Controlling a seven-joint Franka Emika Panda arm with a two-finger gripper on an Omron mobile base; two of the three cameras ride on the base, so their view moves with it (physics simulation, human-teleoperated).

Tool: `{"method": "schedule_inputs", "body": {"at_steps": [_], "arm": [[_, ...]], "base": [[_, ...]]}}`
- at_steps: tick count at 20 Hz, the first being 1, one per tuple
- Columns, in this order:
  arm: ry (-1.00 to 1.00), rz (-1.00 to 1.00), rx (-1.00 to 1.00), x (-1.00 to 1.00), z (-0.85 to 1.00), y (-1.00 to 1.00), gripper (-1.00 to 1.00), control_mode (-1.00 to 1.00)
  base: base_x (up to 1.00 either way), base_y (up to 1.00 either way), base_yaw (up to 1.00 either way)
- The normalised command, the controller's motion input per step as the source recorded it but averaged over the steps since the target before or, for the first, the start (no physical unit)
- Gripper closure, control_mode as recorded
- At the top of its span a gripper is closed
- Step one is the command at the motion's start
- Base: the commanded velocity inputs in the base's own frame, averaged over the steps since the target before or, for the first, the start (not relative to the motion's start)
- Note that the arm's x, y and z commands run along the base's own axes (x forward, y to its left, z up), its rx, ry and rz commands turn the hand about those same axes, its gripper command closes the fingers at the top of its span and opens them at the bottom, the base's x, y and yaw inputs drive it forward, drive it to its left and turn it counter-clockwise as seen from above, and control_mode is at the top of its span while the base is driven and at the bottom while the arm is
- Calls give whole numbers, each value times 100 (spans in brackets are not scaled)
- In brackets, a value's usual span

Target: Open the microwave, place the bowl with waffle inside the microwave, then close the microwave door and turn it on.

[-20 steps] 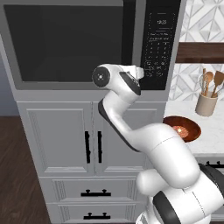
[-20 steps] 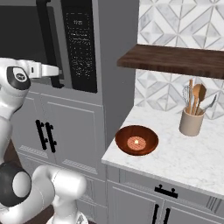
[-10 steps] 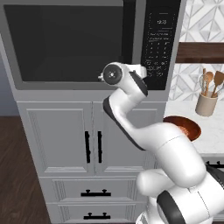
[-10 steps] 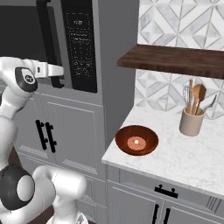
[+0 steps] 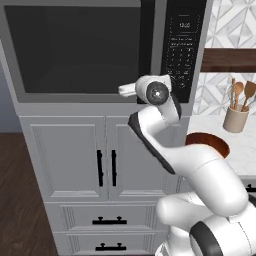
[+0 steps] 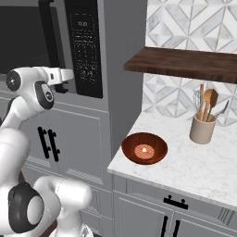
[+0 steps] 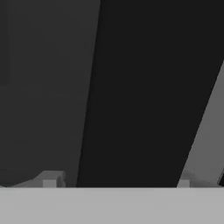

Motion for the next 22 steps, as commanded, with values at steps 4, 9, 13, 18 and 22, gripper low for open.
{"method": "schedule_inputs", "body": {"at_steps": [4, 9, 13, 18, 22], "arm": [[-12, 34, 7, 100, -85, 0, 100, -100], [10, 42, 11, 62, -33, 57, 100, -100], [42, 37, -5, 3, 4, 100, 100, -100], [42, 20, -29, -42, 10, 100, 100, -100], [47, 11, -43, -66, 34, 100, 100, -100]], "base": [[0, 0, 0], [0, 0, 0], [0, 0, 0], [0, 0, 0], [0, 0, 0]]}}
